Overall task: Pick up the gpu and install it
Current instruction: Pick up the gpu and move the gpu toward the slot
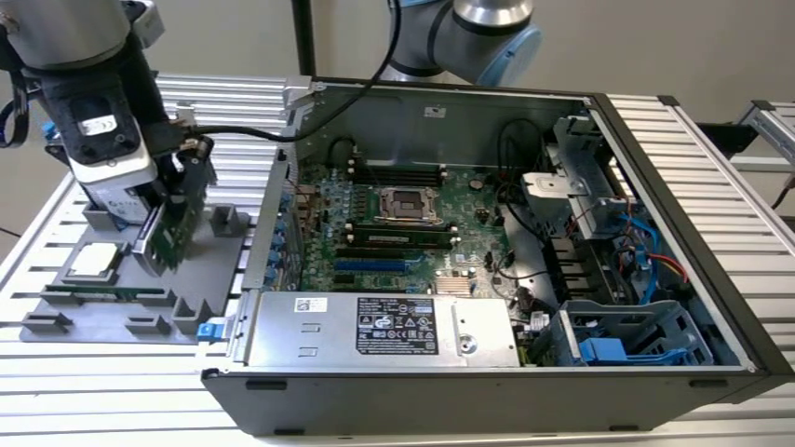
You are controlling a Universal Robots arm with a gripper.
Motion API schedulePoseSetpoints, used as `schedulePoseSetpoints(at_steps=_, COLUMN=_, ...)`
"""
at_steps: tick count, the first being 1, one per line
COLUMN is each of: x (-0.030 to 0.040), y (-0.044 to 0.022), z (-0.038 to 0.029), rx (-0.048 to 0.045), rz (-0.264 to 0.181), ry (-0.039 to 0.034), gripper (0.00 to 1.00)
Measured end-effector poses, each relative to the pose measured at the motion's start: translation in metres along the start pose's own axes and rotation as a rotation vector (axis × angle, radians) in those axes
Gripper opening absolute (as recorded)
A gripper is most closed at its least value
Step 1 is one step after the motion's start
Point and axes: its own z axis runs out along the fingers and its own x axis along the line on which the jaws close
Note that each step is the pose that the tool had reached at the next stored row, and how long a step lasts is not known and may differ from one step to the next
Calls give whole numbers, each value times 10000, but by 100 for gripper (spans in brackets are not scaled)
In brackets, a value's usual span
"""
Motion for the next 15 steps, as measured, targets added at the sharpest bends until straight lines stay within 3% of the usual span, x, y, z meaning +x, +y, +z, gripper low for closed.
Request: schedulePoseSetpoints(at_steps=15, x=-5, y=31, z=-621, rx=0, rz=0, ry=0, gripper=0)
